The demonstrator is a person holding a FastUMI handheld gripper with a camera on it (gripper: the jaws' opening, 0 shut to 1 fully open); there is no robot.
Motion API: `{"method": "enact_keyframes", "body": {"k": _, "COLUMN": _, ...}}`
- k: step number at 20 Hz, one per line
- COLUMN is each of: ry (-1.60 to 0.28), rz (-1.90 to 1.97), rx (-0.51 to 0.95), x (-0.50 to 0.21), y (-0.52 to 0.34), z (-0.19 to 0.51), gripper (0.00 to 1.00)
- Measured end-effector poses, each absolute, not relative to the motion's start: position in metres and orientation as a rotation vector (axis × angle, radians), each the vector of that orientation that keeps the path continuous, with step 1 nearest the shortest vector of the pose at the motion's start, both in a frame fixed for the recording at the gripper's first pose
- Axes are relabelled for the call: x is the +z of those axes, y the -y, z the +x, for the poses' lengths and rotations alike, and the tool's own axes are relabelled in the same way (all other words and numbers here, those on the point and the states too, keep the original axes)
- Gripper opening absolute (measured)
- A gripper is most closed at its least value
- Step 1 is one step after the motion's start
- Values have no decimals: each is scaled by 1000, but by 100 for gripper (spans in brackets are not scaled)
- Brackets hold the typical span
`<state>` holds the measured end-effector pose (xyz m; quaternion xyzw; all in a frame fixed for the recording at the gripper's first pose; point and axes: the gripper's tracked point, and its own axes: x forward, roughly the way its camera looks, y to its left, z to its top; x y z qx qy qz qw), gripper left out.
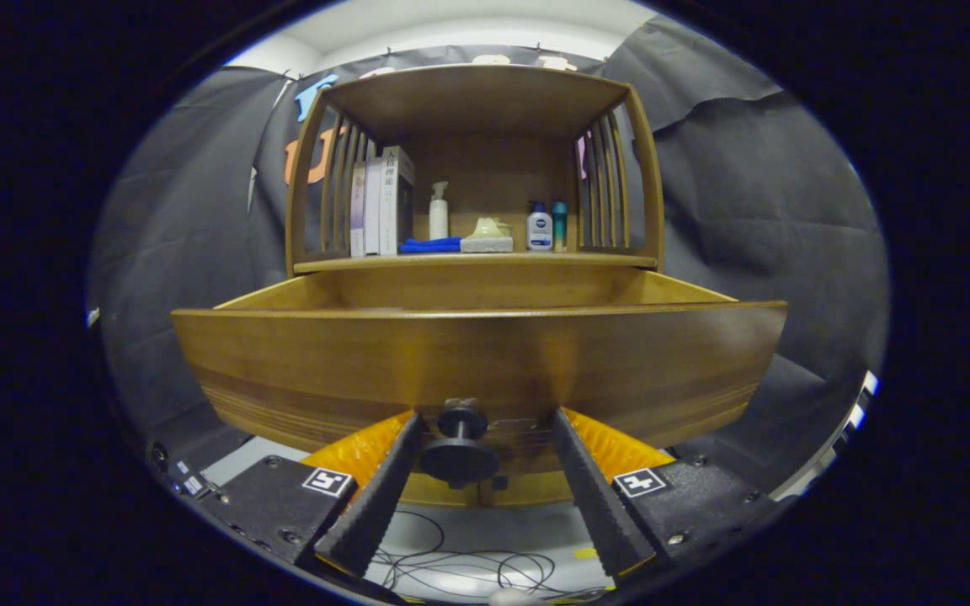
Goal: Pull open the drawer, take out the items inside it, and place them on the countertop above the cabinet.
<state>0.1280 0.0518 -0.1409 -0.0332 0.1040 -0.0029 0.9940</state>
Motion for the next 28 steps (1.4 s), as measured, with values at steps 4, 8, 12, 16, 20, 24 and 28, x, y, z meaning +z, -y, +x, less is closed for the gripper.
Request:
{"method": "enact_keyframes", "body": {"k": 4, "ry": -212, "rz": -64, "rx": -5, "x": -142, "y": -55, "z": 132, "gripper": 98}}
{"method": "enact_keyframes", "body": {"k": 8, "ry": -220, "rz": -57, "rx": 8, "x": -143, "y": -54, "z": 140, "gripper": 100}}
{"method": "enact_keyframes", "body": {"k": 12, "ry": -214, "rz": -58, "rx": 20, "x": -142, "y": -53, "z": 143, "gripper": 100}}
{"method": "enact_keyframes", "body": {"k": 16, "ry": -206, "rz": -72, "rx": 11, "x": -142, "y": -54, "z": 144, "gripper": 100}}
{"method": "enact_keyframes", "body": {"k": 20, "ry": -204, "rz": -80, "rx": -2, "x": -140, "y": -56, "z": 152, "gripper": 99}}
{"method": "enact_keyframes", "body": {"k": 24, "ry": -198, "rz": -86, "rx": -6, "x": -137, "y": -57, "z": 166, "gripper": 100}}
{"method": "enact_keyframes", "body": {"k": 28, "ry": -199, "rz": -76, "rx": -7, "x": -135, "y": -60, "z": 187, "gripper": 99}}
